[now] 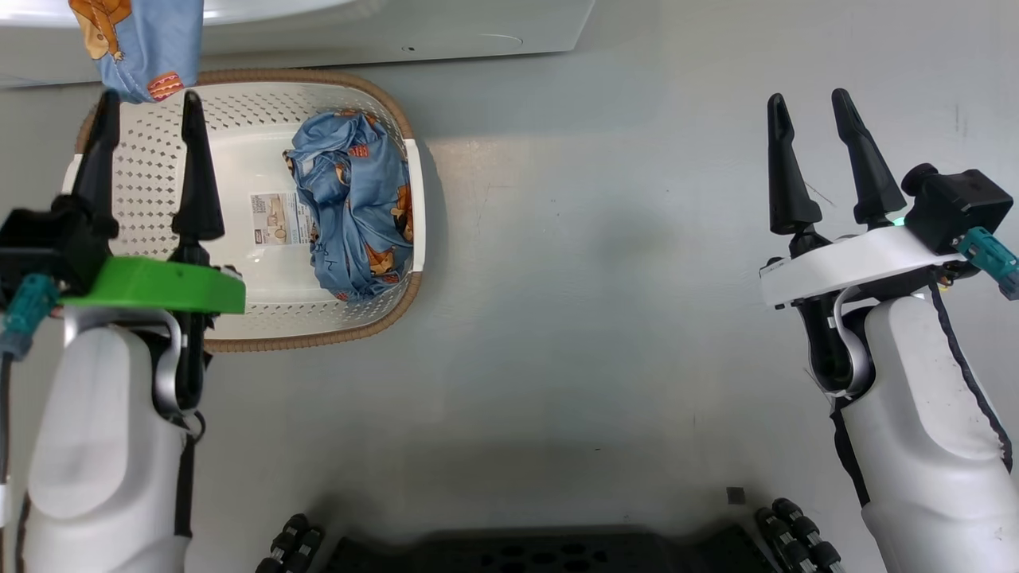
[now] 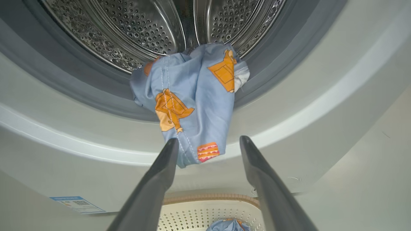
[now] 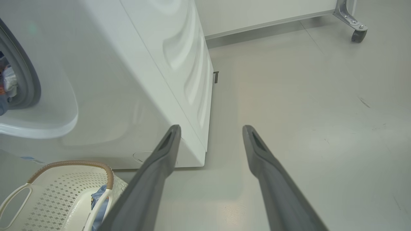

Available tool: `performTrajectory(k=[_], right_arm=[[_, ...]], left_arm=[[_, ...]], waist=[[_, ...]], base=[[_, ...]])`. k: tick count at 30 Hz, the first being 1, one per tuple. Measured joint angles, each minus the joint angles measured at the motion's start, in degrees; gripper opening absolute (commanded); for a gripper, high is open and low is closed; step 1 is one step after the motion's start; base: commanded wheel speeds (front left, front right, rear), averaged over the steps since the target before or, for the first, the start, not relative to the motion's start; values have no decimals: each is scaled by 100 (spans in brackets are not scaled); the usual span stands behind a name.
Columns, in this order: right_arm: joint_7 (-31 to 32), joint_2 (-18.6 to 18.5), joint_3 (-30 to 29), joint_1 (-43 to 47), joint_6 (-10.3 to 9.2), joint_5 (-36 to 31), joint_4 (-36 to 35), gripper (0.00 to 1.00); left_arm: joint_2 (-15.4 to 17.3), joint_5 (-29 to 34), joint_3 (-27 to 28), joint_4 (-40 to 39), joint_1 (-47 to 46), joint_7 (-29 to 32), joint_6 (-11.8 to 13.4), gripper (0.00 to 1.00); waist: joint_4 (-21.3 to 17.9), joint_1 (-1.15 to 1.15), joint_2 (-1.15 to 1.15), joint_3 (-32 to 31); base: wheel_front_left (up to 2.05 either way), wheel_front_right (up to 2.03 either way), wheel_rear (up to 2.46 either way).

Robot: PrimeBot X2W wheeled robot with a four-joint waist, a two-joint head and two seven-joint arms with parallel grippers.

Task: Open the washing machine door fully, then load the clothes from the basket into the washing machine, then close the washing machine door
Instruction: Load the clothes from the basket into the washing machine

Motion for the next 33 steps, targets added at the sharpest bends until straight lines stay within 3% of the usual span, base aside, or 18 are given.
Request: performTrajectory(k=[9, 20, 33], right_arm=[[0, 3, 48, 1, 0, 29, 52, 100], [0, 52, 104, 1, 0, 104, 55, 100], [0, 90, 110, -1, 0, 129, 66, 100]], left_arm=[[287, 135, -31, -361, -529, 441, -1, 100], [303, 100, 23, -278, -745, 1135, 16, 100], [311, -74, 135, -68, -1009, 1916, 237, 100]], waist=[[-16, 0, 0, -28], [-159, 0, 0, 4], [-236, 0, 0, 78]], base=[[0, 0, 0], [0, 0, 0], [0, 0, 0]])
